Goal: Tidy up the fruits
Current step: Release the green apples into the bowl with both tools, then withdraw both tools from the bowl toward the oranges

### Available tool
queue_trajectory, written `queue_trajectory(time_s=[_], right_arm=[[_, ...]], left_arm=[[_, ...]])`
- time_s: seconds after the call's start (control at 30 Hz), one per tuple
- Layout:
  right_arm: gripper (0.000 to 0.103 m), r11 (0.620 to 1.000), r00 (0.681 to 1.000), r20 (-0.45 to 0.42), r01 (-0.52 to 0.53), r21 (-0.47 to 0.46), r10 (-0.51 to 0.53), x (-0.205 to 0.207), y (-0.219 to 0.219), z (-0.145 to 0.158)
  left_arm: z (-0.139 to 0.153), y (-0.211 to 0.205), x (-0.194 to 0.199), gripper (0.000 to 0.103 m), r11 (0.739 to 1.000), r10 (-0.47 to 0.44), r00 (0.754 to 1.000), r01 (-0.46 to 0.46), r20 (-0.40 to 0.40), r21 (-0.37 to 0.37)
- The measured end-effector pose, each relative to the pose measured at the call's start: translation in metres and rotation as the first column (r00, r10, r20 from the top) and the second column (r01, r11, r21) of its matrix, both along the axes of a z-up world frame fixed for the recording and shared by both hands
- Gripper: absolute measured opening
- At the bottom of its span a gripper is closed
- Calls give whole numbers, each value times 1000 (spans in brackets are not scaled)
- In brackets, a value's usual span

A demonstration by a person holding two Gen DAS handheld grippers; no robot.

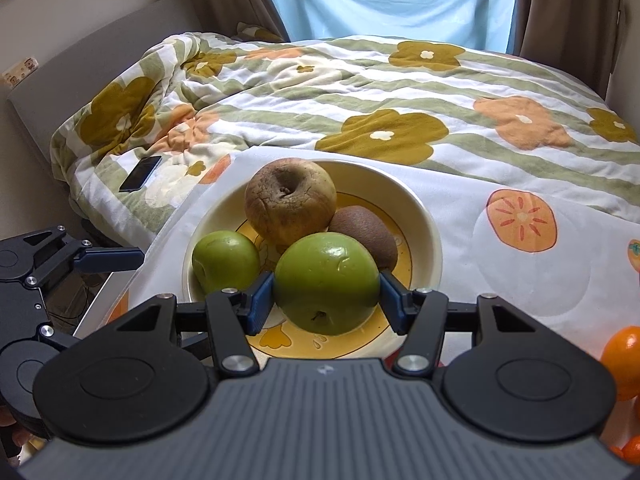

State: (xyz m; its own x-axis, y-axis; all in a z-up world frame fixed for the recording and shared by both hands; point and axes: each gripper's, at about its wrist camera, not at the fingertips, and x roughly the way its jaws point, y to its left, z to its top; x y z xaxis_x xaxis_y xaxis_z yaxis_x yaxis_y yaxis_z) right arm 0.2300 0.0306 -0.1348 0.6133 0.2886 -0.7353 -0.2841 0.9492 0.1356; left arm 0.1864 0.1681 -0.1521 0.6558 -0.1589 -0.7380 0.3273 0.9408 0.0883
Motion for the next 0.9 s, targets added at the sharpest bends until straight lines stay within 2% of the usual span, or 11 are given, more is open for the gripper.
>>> queue_trajectory(time_s=[0.2,0.43,0.47,0.5,0.53,0.63,0.9], right_arm=[[71,998,998,-30,-62,-15,62,0,22,-17],[72,997,997,-35,-71,-11,71,-3,30,-22],[80,997,997,-19,-73,-8,73,-5,31,-21],[95,997,997,-5,-75,-14,75,-6,31,-19],[102,997,998,15,-65,-37,66,-8,33,-16],[103,994,997,57,-52,-99,58,-13,37,-7],[103,995,997,67,-35,-94,41,-19,34,6]], left_arm=[[-5,9,-13,92,1000,13,1000,-13,-1,-21],[-8,17,-19,92,999,33,999,-33,-4,-26],[-8,18,-19,92,999,34,999,-34,-3,-28],[-7,18,-19,92,999,36,999,-36,-1,-28],[-7,18,-20,92,999,37,999,-37,0,-28],[-5,18,-20,92,999,36,999,-36,0,-25],[6,18,-29,93,1000,24,999,-23,27,-17]])
